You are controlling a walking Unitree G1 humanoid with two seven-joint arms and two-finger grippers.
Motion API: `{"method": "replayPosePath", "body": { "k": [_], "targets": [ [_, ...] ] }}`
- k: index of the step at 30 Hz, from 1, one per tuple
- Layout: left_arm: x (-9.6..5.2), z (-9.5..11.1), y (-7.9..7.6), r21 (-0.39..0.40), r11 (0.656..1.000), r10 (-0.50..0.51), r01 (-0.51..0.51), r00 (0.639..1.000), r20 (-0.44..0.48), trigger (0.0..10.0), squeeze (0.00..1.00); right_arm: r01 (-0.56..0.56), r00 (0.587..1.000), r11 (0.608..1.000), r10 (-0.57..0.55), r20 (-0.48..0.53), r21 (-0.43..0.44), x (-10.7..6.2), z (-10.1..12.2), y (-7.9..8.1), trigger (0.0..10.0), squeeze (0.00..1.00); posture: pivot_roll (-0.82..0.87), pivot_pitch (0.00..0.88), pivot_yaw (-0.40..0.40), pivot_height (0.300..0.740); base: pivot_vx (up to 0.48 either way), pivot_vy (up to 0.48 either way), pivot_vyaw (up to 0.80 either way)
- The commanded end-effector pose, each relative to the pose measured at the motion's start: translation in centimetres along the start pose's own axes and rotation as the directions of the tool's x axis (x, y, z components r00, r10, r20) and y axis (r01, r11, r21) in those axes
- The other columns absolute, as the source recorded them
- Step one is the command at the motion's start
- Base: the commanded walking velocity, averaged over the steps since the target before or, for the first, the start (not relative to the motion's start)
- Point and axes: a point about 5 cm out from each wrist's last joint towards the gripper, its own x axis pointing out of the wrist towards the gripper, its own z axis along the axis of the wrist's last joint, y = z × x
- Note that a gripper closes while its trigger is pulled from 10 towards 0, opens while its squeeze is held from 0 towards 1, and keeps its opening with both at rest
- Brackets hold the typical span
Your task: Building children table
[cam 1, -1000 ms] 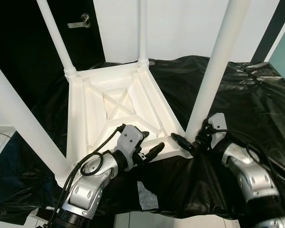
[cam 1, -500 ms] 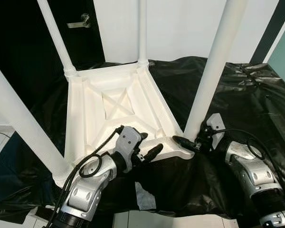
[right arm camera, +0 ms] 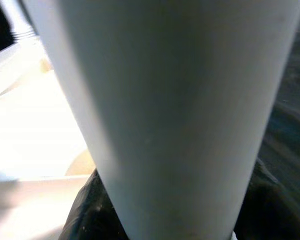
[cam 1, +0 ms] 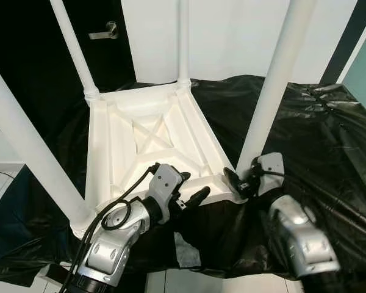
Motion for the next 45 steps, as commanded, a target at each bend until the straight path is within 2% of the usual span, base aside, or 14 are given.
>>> {"method": "replayPosePath", "body": {
  "k": [1, 3, 7, 20, 21, 25, 31, 32, 33, 34, 40, 43, 44, 45],
  "targets": [
    [0.0, 0.0, -0.2, 0.011, 1.000, -0.025, 0.025, 1.000, -0.011, 10.0, 0.00, 0.145, 0.986, 0.989, -0.145, -0.082, -0.003, -0.5, -1.7, -0.3, 10.0, 0.00, -0.02, 0.000, 0.006, 0.740, 0.000, 0.000, 0.00],
    [0.0, 0.1, -0.3, 0.012, 1.000, -0.027, 0.027, 1.000, -0.011, 10.0, 0.00, 0.232, 0.970, 0.972, -0.229, -0.086, 0.029, -0.7, -1.7, 0.0, 10.0, 0.00, -0.01, 0.000, 0.005, 0.740, 0.000, 0.000, 0.00],
    [0.0, 0.0, -0.5, 0.009, 0.999, -0.034, 0.035, 0.999, -0.014, 10.0, 0.00, 0.278, 0.957, 0.961, -0.275, -0.096, 0.019, -1.0, -1.3, -0.2, 10.0, 0.00, -0.02, 0.000, 0.005, 0.740, 0.000, 0.000, 0.00],
    [0.0, 0.1, -0.4, 0.011, 1.000, -0.025, 0.025, 1.000, -0.009, 10.0, 0.00, 0.263, 0.963, 0.965, -0.262, -0.057, 0.015, -1.0, -0.6, 0.2, 10.0, 0.00, -0.01, 0.000, -0.003, 0.740, 0.000, 0.000, 0.00],
    [0.1, 0.1, -0.6, 0.007, 1.000, -0.023, 0.023, 1.000, -0.007, 10.0, 0.00, 0.225, 0.974, 0.974, -0.225, -0.007, 0.001, -1.2, 0.0, -0.3, 10.0, 1.00, -0.02, 0.000, -0.004, 0.740, 0.000, 0.000, 0.00],
    [0.2, 0.2, -0.6, 0.004, 1.000, -0.021, 0.021, 1.000, -0.003, 10.0, 0.00, 0.156, 0.987, 0.988, -0.156, 0.041, 0.006, -1.6, 0.7, -1.0, 10.0, 1.00, -0.03, 0.000, -0.010, 0.740, 0.000, 0.000, 0.00],
    [0.5, 0.2, -0.5, 0.000, 1.000, -0.014, 0.014, 1.000, 0.005, 10.0, 0.00, -0.033, 0.997, 0.999, 0.034, 0.072, -0.016, -2.5, 0.9, -2.3, 10.0, 1.00, -0.04, 0.000, -0.009, 0.740, 0.000, 0.000, 0.00],
    [0.5, 0.2, -0.5, 0.000, 1.000, -0.014, 0.014, 1.000, 0.007, 10.0, 0.00, -0.077, 0.994, 0.996, 0.079, 0.069, -0.033, -2.6, 0.8, -2.7, 10.0, 0.00, -0.04, 0.000, -0.007, 0.740, 0.000, 0.000, 0.00],
    [0.5, 0.2, -0.5, 0.000, 1.000, -0.014, 0.014, 1.000, 0.007, 10.0, 0.00, -0.077, 0.994, 0.996, 0.079, 0.069, -0.033, -2.6, 0.8, -2.7, 10.0, 0.00, -0.04, 0.000, -0.007, 0.740, 0.000, 0.000, 0.00],
    [0.6, 0.3, -0.4, 0.001, 1.000, -0.014, 0.014, 1.000, 0.010, 10.0, 0.00, -0.187, 0.980, 0.981, 0.189, 0.058, -0.053, -2.6, 0.7, -3.3, 10.0, 0.00, -0.05, 0.000, -0.004, 0.740, 0.000, 0.000, 0.00],
    [0.8, 0.3, -0.3, 0.003, 1.000, -0.013, 0.013, 1.000, 0.014, 10.0, 0.00, -0.315, 0.948, 0.947, 0.317, 0.037, -0.064, -2.1, 0.7, -3.7, 10.0, 0.00, -0.05, 0.000, -0.003, 0.740, 0.000, 0.000, 0.00],
    [1.0, 0.5, 0.0, 0.007, 1.000, -0.008, 0.008, 1.000, 0.019, 10.0, 0.00, -0.454, 0.890, 0.885, 0.457, 0.000, -0.103, -1.0, 0.8, -3.6, 10.0, 0.00, -0.05, 0.000, -0.003, 0.740, 0.000, 0.000, 0.00],
    [1.0, 0.5, 0.0, 0.007, 1.000, -0.008, 0.008, 1.000, 0.019, 10.0, 0.00, -0.454, 0.890, 0.885, 0.457, 0.000, -0.103, -1.0, 0.8, -3.6, 10.0, 0.00, -0.05, 0.000, -0.003, 0.740, 0.000, 0.000, 0.00],
    [1.0, 0.5, 0.1, 0.009, 1.000, -0.006, 0.005, 1.000, 0.020, 10.0, 0.00, -0.494, 0.868, 0.861, 0.496, -0.013, -0.120, -0.6, 0.8, -3.5, 10.0, 0.00, -0.04, 0.000, -0.007, 0.740, 0.000, 0.000, 0.00]
  ]
}}
